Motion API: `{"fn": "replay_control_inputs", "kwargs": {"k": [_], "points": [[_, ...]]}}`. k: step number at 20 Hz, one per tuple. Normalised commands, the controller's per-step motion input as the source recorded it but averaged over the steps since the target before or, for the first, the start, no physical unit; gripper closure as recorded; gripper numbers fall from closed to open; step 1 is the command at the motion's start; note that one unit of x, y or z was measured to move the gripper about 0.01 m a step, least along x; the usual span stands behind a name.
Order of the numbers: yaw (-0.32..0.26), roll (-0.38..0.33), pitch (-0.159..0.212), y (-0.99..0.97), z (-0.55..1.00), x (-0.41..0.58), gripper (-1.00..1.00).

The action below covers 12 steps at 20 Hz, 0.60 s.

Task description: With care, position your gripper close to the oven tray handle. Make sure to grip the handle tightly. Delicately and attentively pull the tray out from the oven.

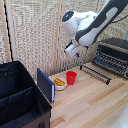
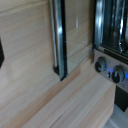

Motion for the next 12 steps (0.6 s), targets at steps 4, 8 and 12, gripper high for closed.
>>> {"fn": "replay_control_inputs", "kwargs": {"k": [4,8,12], "points": [[0.098,-0.311,-0.017,-0.4,-0.06,0.041,-1.0],[0.079,-0.269,0.0,-0.49,-0.14,0.056,-1.0],[0.037,-0.197,0.0,-0.53,-0.17,0.074,-1.0]]}}
